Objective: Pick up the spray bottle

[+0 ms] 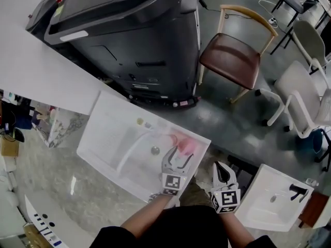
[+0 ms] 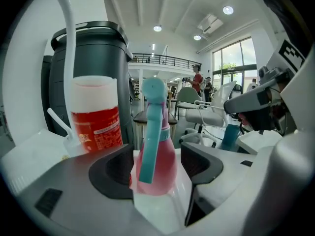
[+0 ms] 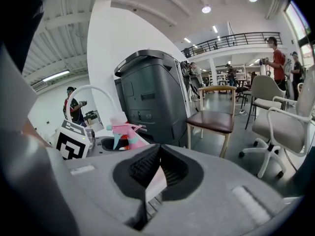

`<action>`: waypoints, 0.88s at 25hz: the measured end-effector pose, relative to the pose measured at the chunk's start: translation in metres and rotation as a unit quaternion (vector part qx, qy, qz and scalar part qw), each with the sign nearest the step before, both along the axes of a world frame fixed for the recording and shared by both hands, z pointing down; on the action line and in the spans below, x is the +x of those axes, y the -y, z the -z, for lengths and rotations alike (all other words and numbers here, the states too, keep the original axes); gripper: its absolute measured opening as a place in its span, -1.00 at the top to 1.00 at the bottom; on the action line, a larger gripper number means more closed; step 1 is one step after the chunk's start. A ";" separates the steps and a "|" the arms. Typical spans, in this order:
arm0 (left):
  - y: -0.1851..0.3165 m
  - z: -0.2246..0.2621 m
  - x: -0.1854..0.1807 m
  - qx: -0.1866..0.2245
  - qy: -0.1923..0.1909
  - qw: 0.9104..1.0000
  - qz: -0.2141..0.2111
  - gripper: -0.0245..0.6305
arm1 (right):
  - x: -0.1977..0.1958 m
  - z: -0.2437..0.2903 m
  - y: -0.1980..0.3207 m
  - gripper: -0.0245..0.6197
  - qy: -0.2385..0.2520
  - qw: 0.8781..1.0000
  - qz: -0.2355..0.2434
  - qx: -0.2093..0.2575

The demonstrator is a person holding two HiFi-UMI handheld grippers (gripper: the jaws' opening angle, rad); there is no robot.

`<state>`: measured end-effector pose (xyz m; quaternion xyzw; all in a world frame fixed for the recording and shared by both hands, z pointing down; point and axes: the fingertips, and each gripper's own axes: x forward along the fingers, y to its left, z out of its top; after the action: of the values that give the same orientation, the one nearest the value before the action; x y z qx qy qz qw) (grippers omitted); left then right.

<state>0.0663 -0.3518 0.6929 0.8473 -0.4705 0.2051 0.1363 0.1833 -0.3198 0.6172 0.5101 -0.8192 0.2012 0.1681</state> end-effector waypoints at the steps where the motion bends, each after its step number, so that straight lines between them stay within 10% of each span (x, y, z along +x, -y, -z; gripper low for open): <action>1: 0.003 -0.004 0.002 -0.002 0.004 1.000 -0.001 0.02 | 0.000 -0.004 0.001 0.93 -0.001 1.000 0.003 -0.005; 22: 0.011 -0.025 0.005 -0.012 0.011 1.000 0.008 -0.02 | 0.009 -0.016 0.007 0.93 -0.003 1.000 -0.008 -0.025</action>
<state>0.0716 -0.3628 0.7174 0.8396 -0.4762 0.2191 0.1425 0.1927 -0.3263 0.6333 0.5128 -0.8094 0.2212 0.1815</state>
